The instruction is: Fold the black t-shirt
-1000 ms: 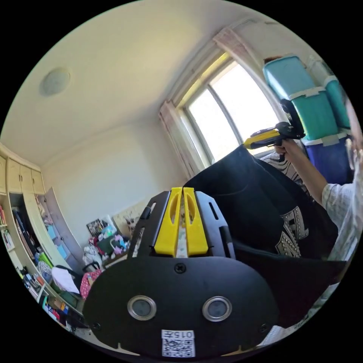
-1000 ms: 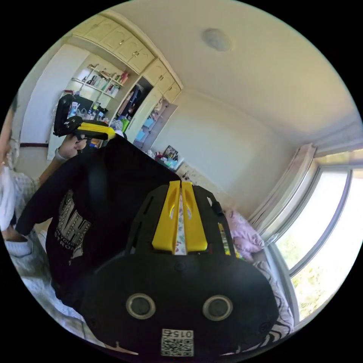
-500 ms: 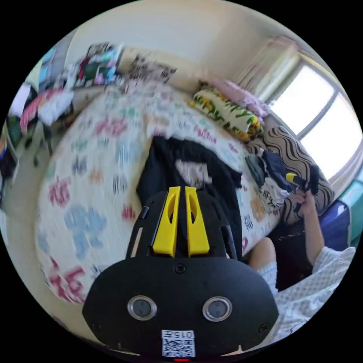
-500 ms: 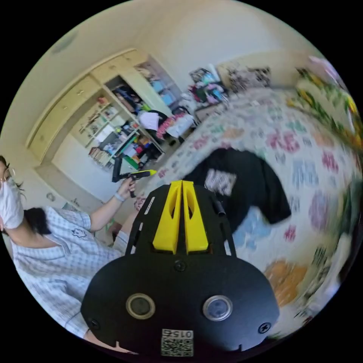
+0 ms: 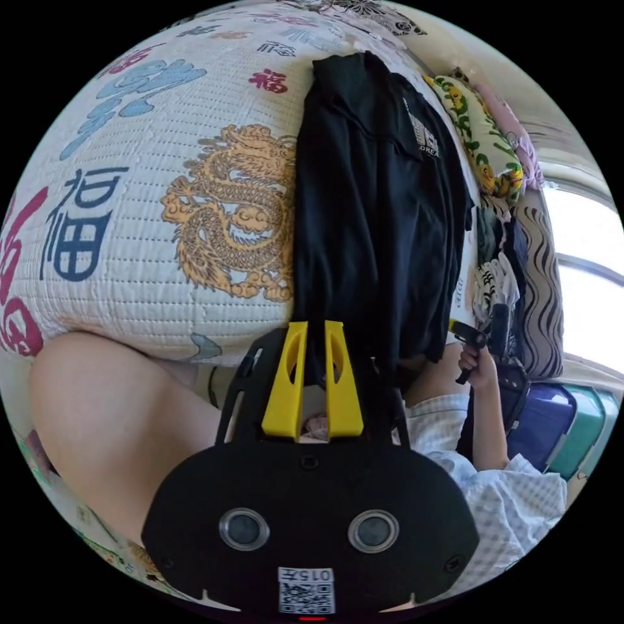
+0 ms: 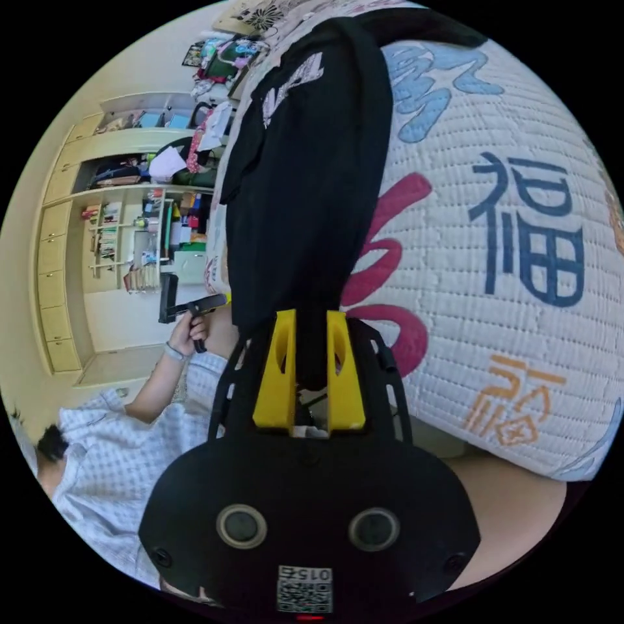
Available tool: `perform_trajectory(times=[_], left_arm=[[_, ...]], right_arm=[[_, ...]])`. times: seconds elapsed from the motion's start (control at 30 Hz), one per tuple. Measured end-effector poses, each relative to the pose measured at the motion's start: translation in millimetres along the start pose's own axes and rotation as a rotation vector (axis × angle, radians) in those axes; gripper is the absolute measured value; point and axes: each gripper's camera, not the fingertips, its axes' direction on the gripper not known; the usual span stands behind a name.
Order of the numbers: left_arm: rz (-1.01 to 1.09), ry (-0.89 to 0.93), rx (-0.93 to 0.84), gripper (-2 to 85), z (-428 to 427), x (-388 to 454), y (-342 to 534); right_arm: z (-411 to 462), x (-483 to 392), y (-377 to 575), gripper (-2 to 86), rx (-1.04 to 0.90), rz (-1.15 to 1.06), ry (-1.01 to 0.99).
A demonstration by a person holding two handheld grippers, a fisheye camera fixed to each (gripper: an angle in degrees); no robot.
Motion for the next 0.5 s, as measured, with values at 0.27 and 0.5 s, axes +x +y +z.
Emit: perform_trajectory(times=[0.27,0.5], left_arm=[[0.109,0.013,0.154,-0.7,-69,14,-5],[0.171,-0.202,0.101,-0.6,-81,30,-15]], right_arm=[[-113,-20,8,-0.2,0.124,-0.018,0.225],[-184,-31,22,-0.3,0.067,-0.014,0.398]])
